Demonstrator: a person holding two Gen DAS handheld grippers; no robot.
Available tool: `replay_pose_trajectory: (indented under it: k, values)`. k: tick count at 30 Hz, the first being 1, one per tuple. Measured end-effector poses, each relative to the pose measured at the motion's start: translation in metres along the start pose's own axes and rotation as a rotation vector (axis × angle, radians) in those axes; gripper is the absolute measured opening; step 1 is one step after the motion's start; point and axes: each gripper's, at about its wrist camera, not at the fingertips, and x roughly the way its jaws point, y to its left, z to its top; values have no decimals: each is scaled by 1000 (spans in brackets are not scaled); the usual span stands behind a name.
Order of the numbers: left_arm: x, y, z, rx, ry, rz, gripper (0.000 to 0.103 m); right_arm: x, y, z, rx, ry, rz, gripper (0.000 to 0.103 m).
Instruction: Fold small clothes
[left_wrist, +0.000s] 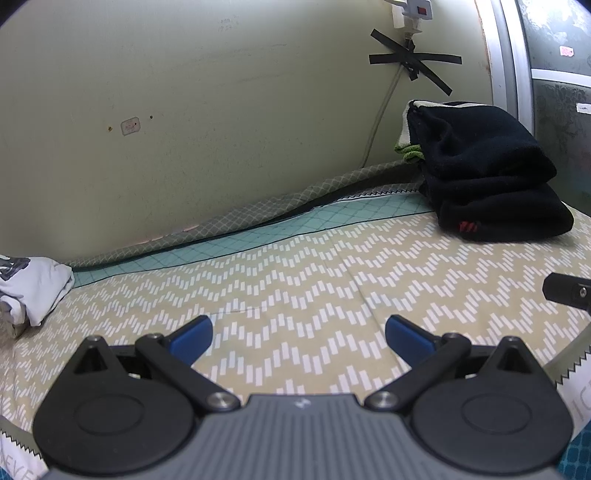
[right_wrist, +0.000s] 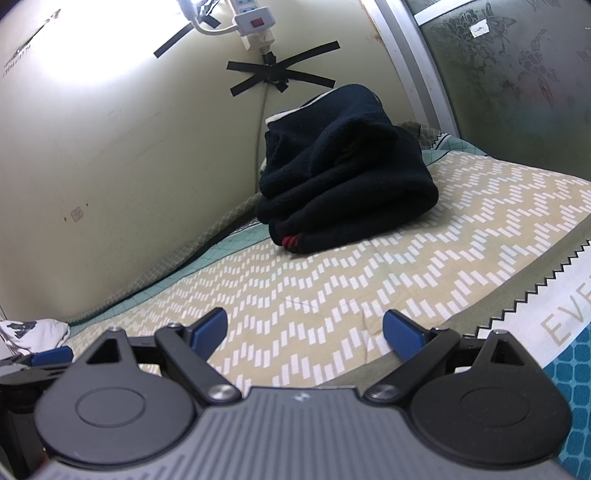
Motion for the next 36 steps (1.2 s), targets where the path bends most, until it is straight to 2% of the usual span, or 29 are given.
replay_pose_trajectory:
  k: [13,36]
  values:
    - [0,-2,-1,13,-5,56,103,1,0,-1,8,1,-5,90]
    - [2,0,0,10,21,40,103,1,0,-2,21,0,-9,90]
